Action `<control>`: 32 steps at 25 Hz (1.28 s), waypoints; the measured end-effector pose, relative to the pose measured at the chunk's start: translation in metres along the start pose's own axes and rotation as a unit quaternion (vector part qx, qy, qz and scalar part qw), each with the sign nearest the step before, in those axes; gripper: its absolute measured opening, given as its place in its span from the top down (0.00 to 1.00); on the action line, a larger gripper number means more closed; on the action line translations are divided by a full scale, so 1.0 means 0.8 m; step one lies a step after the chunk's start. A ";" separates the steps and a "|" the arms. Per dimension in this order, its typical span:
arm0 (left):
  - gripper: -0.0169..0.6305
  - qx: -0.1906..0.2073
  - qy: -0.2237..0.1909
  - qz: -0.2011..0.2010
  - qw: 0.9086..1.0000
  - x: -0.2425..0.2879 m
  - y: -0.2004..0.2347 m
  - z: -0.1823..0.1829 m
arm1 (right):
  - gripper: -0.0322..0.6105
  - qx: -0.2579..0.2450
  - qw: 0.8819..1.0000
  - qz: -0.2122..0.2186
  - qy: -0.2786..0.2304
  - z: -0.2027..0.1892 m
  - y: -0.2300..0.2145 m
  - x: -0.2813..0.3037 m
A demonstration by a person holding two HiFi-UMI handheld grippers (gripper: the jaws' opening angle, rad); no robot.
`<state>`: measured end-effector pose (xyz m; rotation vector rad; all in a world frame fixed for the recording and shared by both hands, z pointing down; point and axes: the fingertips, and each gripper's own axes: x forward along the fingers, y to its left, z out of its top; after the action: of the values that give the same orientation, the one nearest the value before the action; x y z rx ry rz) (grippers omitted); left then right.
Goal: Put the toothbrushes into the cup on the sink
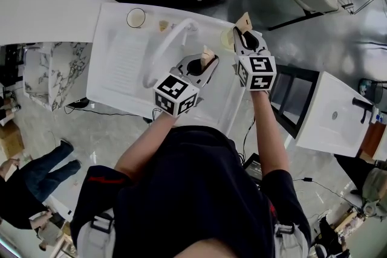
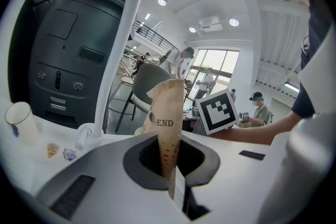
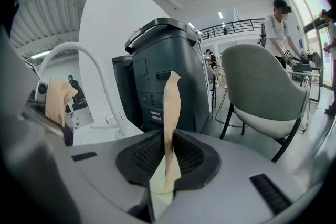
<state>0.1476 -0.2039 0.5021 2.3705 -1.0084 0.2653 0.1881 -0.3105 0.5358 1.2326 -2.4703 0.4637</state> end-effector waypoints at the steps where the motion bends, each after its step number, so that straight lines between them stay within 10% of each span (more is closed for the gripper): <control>1: 0.95 0.001 0.000 0.000 1.000 0.000 -0.001 0.000 | 0.87 0.000 1.000 0.001 0.003 -0.002 0.001 0.000; 32: 0.95 0.014 -0.017 -0.011 1.000 -0.023 -0.040 0.003 | 0.72 0.053 0.996 0.002 0.069 -0.039 -0.002 -0.036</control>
<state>0.1572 -0.1755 0.4802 2.4175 -0.9989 0.2336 0.2104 -0.2780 0.5515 1.1946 -2.3593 0.6656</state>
